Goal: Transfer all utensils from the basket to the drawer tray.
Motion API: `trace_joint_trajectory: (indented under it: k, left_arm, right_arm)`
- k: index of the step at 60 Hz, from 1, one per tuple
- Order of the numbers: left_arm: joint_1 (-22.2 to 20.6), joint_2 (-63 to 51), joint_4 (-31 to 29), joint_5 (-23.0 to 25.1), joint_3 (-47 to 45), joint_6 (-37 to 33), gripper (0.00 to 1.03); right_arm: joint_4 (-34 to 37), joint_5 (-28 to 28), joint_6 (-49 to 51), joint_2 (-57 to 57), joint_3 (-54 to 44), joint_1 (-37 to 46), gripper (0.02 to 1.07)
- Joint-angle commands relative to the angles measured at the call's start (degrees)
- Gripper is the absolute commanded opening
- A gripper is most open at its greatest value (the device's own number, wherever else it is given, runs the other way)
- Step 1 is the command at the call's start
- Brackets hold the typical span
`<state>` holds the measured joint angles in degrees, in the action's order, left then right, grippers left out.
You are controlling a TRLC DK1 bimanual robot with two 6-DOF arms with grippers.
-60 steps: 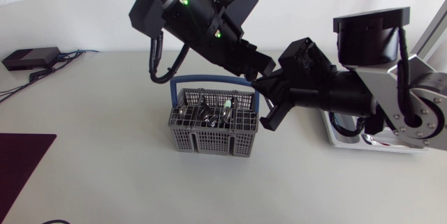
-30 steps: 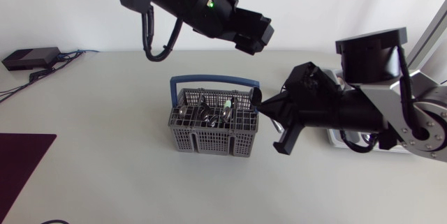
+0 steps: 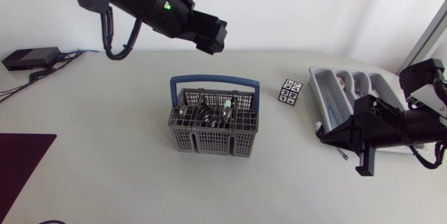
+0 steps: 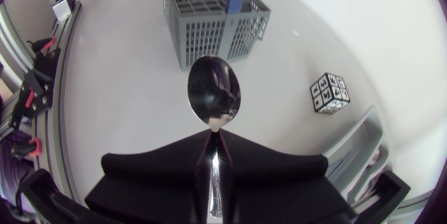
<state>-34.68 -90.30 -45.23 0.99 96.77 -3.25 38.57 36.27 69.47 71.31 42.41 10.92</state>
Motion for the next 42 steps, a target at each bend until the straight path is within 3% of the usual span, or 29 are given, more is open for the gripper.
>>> trace_joint_trajectory:
  k: [1, 10, 27, 42]
  left_arm:
    - [0.93, 2.32, -0.56, -0.73, -3.78, -1.5, 0.87]
    - [0.84, 3.99, 0.41, -2.05, -8.97, -2.29, 0.87]
    - [1.37, 6.01, 2.87, -2.66, -15.82, -2.55, 0.87]
    - [1.63, 7.95, 2.87, -3.37, -18.99, -3.08, 0.87]
  right_arm:
    - [4.15, 0.91, 14.02, 6.65, 4.87, 6.13, 0.08]
    - [8.72, 0.2, 25.27, 17.29, 14.28, 15.63, 0.13]
    - [8.89, -6.21, 35.38, 32.58, 29.83, 25.12, 0.13]
    - [4.41, -12.1, 41.36, 38.38, 32.38, 27.49, 0.13]
